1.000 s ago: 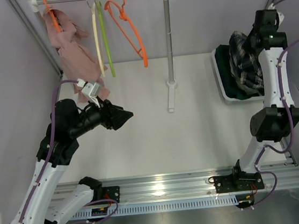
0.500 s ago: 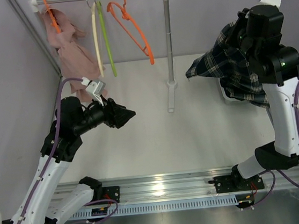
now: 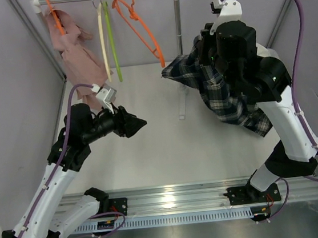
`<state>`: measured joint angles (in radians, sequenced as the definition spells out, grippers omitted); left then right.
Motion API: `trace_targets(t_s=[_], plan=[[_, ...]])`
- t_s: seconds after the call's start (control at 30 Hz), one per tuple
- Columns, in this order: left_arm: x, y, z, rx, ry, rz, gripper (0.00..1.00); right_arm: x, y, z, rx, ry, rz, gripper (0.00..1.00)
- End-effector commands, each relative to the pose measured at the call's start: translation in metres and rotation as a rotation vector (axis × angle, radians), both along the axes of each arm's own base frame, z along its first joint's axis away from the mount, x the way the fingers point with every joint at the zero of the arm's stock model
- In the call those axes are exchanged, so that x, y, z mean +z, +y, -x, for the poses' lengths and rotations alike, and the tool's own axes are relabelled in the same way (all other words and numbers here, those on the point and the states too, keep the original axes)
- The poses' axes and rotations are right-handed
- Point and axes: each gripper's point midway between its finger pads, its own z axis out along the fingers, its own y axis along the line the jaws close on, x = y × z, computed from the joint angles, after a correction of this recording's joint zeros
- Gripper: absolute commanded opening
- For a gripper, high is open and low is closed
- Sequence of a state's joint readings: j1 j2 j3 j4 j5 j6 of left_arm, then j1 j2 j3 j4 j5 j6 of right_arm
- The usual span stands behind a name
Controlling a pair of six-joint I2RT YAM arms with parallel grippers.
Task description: Place the skirt on the hanger
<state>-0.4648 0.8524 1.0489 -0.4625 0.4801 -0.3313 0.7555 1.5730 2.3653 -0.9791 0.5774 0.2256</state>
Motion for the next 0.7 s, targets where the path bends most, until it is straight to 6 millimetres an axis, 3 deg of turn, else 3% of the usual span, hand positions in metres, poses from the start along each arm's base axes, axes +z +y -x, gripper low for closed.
trace_targets(t_s=[0.0,0.17,0.23,0.27,0.37,0.47,0.5,0.57,0.6,0.63,0.67], plan=[[0.007,-0.003,-0.002,-0.004,-0.043,0.016,0.64,0.061,-0.009,0.025,-0.026,-0.169,-0.074,0.00],[0.002,-0.003,-0.002,-0.003,-0.032,0.017,0.64,0.057,-0.009,0.034,-0.025,-0.160,-0.082,0.00],[-0.001,-0.003,-0.003,0.002,-0.028,0.016,0.64,0.043,-0.006,0.031,-0.026,-0.140,-0.067,0.00],[-0.002,-0.003,-0.003,0.002,-0.024,0.014,0.64,0.045,-0.011,0.034,-0.029,-0.148,-0.084,0.00],[-0.003,-0.004,-0.004,0.002,-0.023,0.014,0.64,0.026,-0.021,0.029,-0.052,-0.090,-0.077,0.00],[-0.007,-0.004,-0.004,0.008,-0.013,0.019,0.64,-0.008,-0.036,0.018,-0.087,-0.010,-0.104,0.00],[-0.015,-0.003,-0.005,0.014,0.000,0.013,0.64,-0.035,-0.052,0.014,-0.129,0.046,-0.115,0.00],[-0.019,-0.001,-0.007,0.039,0.012,0.017,0.64,-0.071,-0.061,0.014,-0.137,0.132,-0.125,0.00],[-0.022,0.000,-0.009,0.055,0.018,0.016,0.65,-0.083,-0.080,0.017,-0.190,0.155,-0.166,0.00],[-0.037,0.000,-0.011,0.071,0.056,0.013,0.65,-0.133,-0.080,0.016,-0.189,0.265,-0.134,0.00],[-0.038,-0.001,-0.013,0.076,0.059,0.025,0.65,-0.153,-0.084,0.016,-0.202,0.301,-0.148,0.00]])
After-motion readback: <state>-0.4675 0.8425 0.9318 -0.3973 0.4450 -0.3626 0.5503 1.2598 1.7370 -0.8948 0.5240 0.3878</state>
